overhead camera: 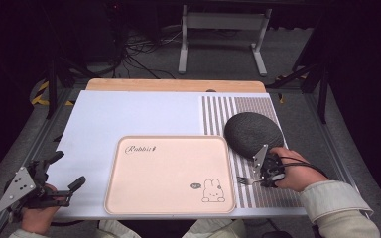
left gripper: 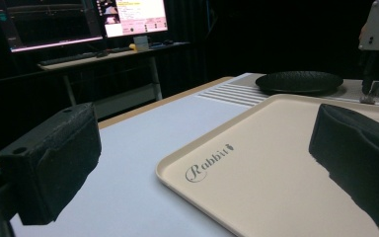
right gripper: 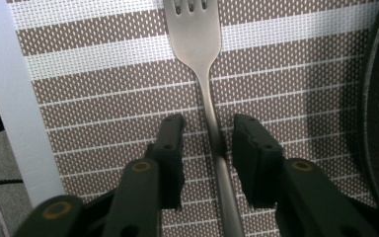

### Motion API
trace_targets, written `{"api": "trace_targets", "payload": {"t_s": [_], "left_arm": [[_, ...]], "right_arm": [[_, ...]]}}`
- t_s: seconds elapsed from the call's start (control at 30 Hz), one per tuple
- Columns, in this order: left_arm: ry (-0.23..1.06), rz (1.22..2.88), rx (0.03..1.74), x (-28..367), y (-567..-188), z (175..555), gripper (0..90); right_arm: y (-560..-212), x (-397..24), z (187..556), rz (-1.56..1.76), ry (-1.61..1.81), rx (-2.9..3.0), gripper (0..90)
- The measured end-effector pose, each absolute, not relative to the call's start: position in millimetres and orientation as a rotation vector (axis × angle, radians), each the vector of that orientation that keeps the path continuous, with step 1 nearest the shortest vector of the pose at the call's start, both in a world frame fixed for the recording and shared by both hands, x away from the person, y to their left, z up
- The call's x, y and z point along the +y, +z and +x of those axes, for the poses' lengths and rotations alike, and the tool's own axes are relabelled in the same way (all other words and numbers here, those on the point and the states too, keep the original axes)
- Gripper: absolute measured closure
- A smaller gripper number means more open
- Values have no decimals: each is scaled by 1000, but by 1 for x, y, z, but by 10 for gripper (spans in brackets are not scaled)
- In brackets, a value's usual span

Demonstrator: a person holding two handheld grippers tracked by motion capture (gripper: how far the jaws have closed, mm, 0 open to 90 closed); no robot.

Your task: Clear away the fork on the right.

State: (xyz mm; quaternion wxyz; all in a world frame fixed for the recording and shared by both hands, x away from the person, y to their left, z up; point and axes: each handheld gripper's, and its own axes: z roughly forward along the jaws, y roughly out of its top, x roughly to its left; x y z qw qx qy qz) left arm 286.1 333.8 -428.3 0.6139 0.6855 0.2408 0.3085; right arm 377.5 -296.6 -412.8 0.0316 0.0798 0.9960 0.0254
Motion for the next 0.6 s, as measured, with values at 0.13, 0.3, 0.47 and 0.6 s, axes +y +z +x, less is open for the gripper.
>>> {"api": "trace_targets", "payload": {"t_s": [0.13, 0.3, 0.47, 0.6], "left_arm": [[711, 1579, 554, 333, -428, 286, 3], [712, 1581, 554, 334, -428, 286, 2], [712, 1582, 552, 334, -428, 286, 2], [712, 1582, 552, 334, -428, 286, 2]], "right_arm": [[-413, -295, 380, 230, 46, 3083, 762], [-413, -294, 381, 202, 32, 3083, 808], [-413, -295, 381, 197, 34, 3098, 824], [-414, -296, 381, 176, 47, 3105, 851]]}}
